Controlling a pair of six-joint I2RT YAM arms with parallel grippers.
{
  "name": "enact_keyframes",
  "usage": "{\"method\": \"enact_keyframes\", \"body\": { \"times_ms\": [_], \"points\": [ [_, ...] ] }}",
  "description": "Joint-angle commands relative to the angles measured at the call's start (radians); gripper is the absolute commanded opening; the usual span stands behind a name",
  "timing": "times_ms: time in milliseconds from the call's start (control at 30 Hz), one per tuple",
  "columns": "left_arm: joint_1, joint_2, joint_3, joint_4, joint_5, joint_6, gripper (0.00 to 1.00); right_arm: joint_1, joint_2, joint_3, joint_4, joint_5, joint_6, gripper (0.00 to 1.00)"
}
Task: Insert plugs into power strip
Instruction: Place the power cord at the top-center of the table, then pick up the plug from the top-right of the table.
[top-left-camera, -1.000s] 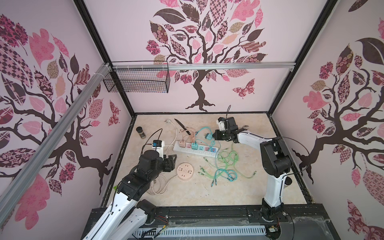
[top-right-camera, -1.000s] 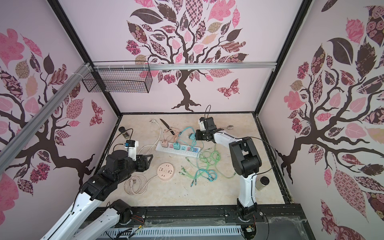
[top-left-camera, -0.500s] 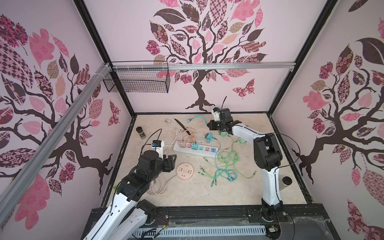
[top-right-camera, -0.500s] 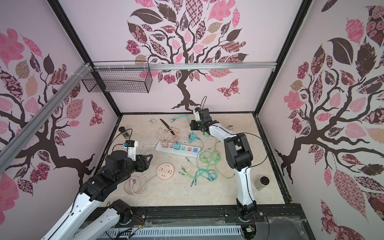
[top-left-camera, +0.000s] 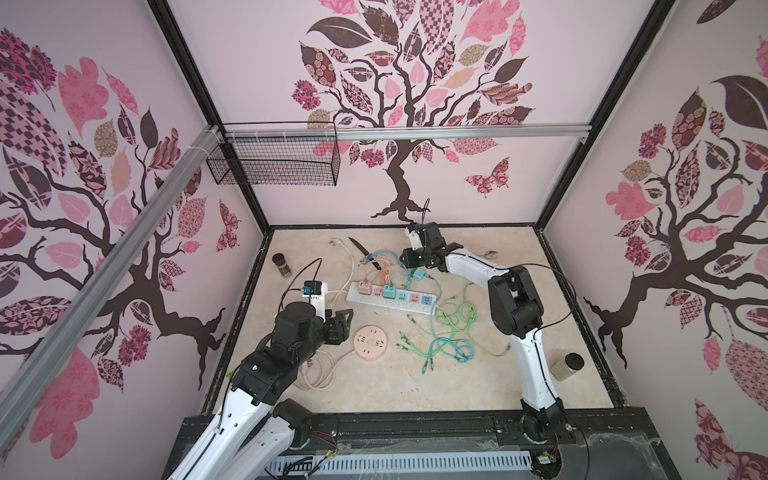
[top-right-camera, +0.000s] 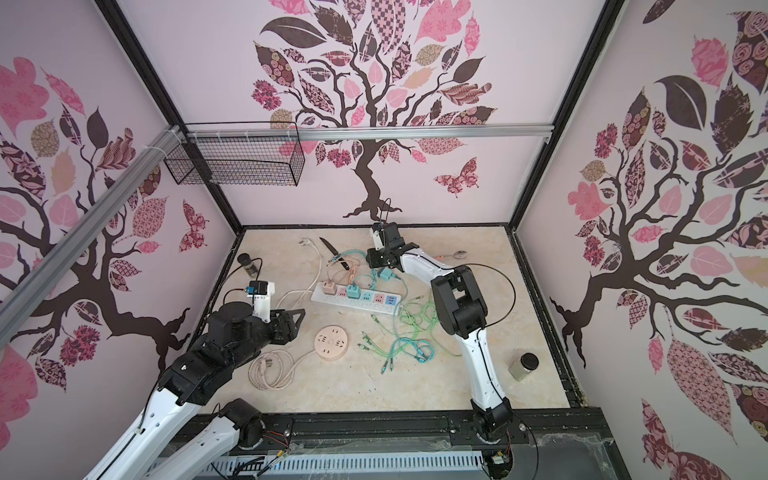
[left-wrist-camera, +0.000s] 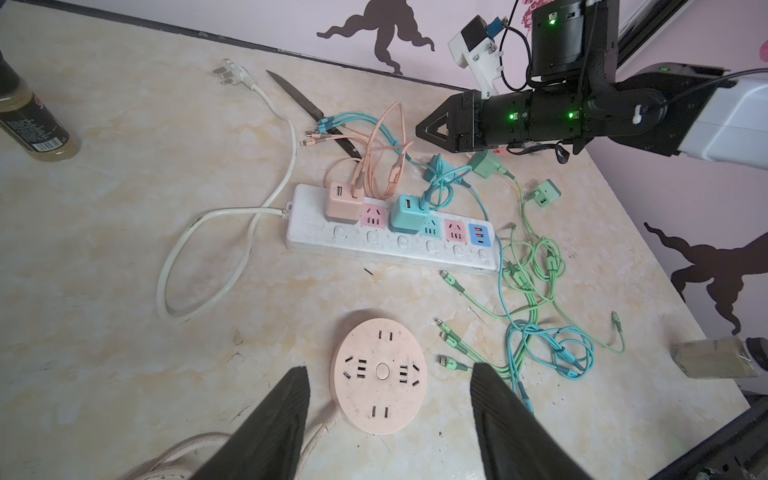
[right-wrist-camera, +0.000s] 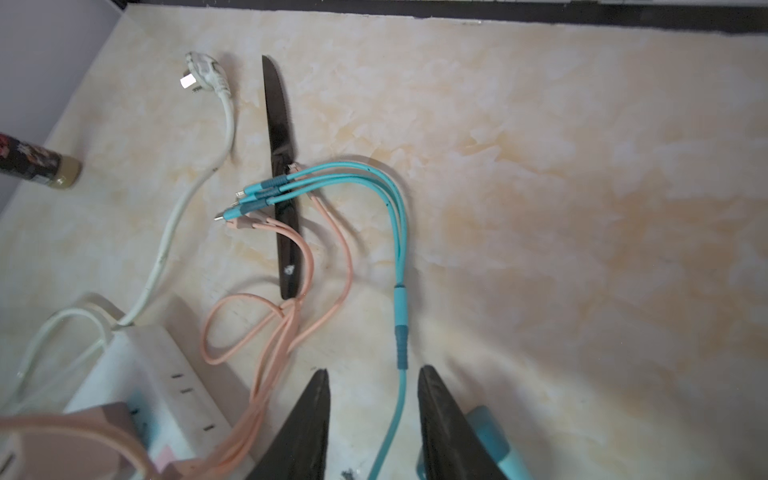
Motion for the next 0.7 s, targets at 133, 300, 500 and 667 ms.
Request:
{"method": "enact_keyframes", "body": {
  "times_ms": [133, 300, 500, 667],
  "points": [
    [0.003, 0.001, 0.042, 0.001, 0.011, -0.008, 0.66, -0.065, -0.152, -0.093, -0.018, 0.039, -0.121, 0.64],
    [0.003, 0.003, 0.039, 0.009, 0.015, -0.007, 0.68, -0.154, -0.296, -0.227, 0.023, 0.038, -0.198, 0.7],
    [0.004, 0.023, 0.044, 0.015, 0.019, 0.006, 0.69, -0.185, -0.339, -0.284, -0.041, 0.172, -0.317, 0.75],
    [0.003, 0.022, 0.051, 0.014, 0.023, 0.009, 0.7, -0.216, -0.409, -0.398, -0.019, 0.27, -0.224, 0.75]
  ]
}}
